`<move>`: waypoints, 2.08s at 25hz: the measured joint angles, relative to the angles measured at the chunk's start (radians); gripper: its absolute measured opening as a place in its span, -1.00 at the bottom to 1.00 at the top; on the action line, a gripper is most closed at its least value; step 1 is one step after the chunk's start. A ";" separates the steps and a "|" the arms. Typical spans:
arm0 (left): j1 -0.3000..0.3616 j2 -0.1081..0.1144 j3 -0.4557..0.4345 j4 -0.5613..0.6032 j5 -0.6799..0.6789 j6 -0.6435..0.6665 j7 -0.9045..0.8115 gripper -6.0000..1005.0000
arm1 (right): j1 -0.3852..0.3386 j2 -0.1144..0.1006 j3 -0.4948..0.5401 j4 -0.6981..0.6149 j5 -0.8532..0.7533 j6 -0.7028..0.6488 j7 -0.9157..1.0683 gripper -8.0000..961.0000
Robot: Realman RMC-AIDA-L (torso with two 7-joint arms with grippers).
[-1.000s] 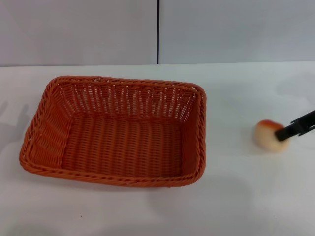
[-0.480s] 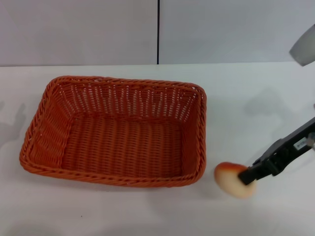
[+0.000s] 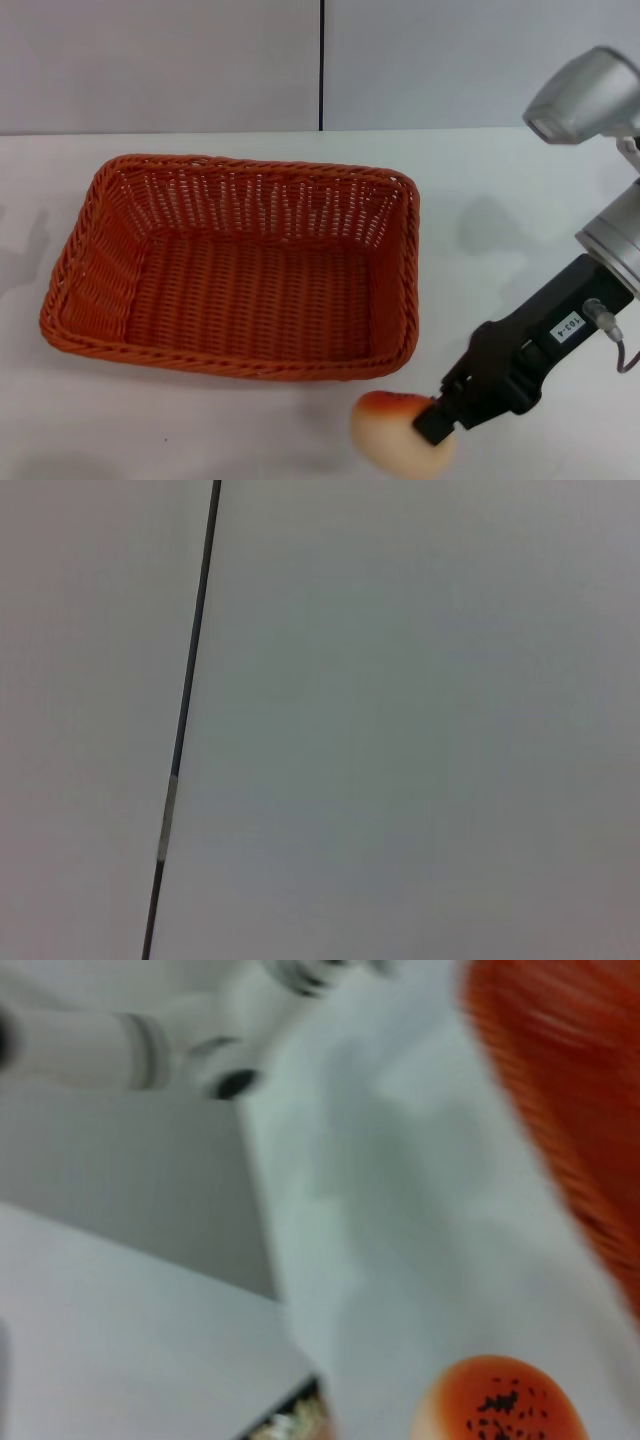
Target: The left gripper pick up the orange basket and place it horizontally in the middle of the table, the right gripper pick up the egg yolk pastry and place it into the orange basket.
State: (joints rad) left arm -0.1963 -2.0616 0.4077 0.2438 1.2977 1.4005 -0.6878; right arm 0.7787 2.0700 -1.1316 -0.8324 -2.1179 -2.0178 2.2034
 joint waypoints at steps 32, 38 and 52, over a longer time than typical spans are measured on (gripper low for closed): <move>-0.009 -0.002 0.000 -0.009 0.000 -0.025 0.002 0.09 | -0.114 -0.008 0.129 -0.081 0.149 0.334 -0.358 -0.90; -0.012 -0.002 0.000 -0.020 0.000 -0.033 0.004 0.09 | -0.139 -0.007 0.131 -0.107 0.259 0.334 -0.409 -0.17; 0.001 -0.004 -0.139 -0.091 -0.001 -0.023 0.124 0.09 | -0.356 0.003 0.353 -0.031 0.642 0.428 -0.699 0.08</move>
State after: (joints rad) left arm -0.1955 -2.0654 0.2683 0.1531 1.2963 1.3770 -0.5641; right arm 0.4228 2.0729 -0.7783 -0.8638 -1.4762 -1.5896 1.5040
